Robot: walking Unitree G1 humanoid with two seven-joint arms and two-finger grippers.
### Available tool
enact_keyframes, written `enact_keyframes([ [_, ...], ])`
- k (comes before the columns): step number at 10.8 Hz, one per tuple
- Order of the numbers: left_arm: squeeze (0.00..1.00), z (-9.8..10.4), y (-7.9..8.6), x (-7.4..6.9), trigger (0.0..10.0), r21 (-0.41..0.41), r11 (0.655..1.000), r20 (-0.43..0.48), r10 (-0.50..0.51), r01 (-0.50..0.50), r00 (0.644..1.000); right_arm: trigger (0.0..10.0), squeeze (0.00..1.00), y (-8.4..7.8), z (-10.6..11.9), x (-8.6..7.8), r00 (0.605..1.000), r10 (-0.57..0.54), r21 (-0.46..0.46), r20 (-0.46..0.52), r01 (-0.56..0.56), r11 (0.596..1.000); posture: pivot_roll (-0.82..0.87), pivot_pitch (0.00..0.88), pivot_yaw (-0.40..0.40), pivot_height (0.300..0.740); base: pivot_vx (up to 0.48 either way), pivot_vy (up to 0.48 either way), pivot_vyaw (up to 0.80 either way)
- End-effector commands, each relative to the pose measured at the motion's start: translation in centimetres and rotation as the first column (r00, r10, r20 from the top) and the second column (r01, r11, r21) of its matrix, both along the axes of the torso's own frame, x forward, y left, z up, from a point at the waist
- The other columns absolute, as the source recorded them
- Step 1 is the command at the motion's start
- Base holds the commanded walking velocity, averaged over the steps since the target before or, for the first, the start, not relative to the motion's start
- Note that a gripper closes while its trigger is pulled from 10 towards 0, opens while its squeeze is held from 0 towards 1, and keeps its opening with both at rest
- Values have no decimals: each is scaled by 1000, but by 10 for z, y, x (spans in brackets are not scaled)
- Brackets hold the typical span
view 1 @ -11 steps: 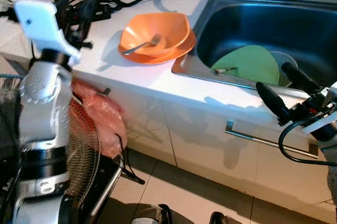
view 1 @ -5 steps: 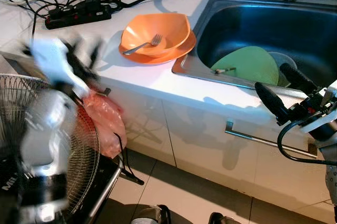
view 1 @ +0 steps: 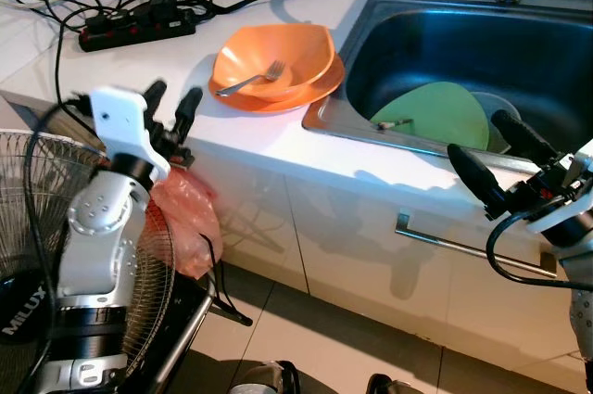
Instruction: Kitchen organization
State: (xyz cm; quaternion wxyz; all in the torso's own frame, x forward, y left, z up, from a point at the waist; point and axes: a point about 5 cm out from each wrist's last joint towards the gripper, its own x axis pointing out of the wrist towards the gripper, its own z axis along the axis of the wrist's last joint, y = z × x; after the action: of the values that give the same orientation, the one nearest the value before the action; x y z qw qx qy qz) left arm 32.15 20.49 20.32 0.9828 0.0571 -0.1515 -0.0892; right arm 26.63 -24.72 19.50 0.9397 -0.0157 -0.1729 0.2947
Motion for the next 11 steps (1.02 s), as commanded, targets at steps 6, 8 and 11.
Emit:
enact_keyframes([
  [6,0,-8,-26,21,10000,13,999,35,-53,53,998,10000,0,6,3,2,1000,13,0,21,-13,1000,47,125,117,740,0,0,0],
  [8,0,3,-35,18,10000,11,996,92,-85,84,992,10000,0,6,3,2,1000,14,1,24,-14,1000,43,125,119,740,0,0,0],
  [11,0,21,-48,14,10000,49,991,166,-129,122,978,10000,0,5,5,2,1000,16,-4,26,-16,1000,38,125,116,740,0,0,0],
])
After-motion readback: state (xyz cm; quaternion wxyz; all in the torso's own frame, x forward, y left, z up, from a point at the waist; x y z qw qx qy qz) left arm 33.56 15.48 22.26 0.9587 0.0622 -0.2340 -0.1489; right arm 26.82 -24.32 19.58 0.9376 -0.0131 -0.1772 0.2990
